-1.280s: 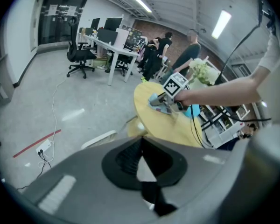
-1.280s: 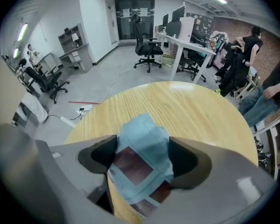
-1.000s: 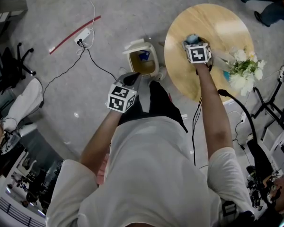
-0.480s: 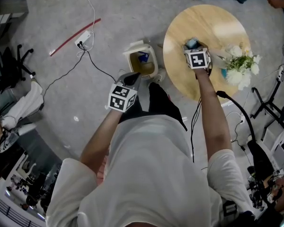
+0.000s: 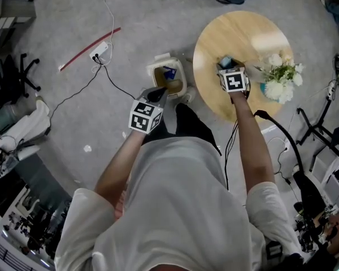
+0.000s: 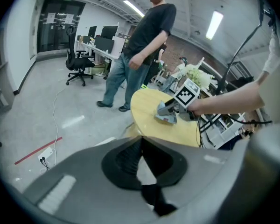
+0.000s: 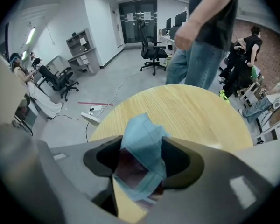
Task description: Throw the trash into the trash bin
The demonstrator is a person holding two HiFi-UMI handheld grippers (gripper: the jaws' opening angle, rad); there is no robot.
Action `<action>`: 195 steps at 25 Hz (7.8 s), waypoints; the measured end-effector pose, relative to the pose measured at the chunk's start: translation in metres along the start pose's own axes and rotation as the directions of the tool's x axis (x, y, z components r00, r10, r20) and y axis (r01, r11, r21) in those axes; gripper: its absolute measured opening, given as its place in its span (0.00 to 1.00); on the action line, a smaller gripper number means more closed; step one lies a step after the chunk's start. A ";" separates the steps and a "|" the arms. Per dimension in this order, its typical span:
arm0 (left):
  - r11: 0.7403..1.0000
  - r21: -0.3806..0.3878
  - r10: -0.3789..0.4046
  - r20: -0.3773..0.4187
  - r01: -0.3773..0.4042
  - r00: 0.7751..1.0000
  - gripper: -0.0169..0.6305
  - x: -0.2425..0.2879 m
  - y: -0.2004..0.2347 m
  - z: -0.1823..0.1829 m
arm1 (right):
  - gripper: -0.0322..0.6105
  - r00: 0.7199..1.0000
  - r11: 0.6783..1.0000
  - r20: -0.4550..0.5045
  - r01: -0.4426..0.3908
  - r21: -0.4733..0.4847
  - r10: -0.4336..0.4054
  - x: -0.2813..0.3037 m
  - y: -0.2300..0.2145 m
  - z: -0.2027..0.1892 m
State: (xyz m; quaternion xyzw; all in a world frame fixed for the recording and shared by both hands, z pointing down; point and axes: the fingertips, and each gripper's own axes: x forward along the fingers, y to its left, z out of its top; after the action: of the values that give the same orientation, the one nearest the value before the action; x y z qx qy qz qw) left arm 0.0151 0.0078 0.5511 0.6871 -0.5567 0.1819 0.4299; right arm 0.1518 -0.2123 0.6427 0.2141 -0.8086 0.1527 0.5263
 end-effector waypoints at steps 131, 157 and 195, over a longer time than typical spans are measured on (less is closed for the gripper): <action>0.961 -0.249 0.129 0.020 -0.120 0.991 0.03 -0.077 0.140 -0.163 | 0.44 0.941 0.910 -0.082 -0.338 -0.240 0.328 0.075 0.320 -0.029; 0.954 -0.276 0.114 -0.040 -0.121 0.993 0.03 0.023 0.173 -0.237 | 0.44 0.936 0.927 -0.095 -0.350 -0.134 0.340 0.206 0.319 -0.094; 0.940 -0.334 0.026 -0.123 -0.066 0.992 0.03 0.098 0.183 -0.297 | 0.53 0.954 0.953 -0.111 -0.288 -0.092 0.277 0.302 0.313 -0.140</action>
State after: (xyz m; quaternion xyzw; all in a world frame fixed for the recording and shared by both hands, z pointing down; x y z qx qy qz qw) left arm -0.0551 0.1817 0.8614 0.5784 -0.5694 0.1335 0.5687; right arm -0.0042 0.0679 0.9683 0.0597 -0.8114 0.1930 0.5484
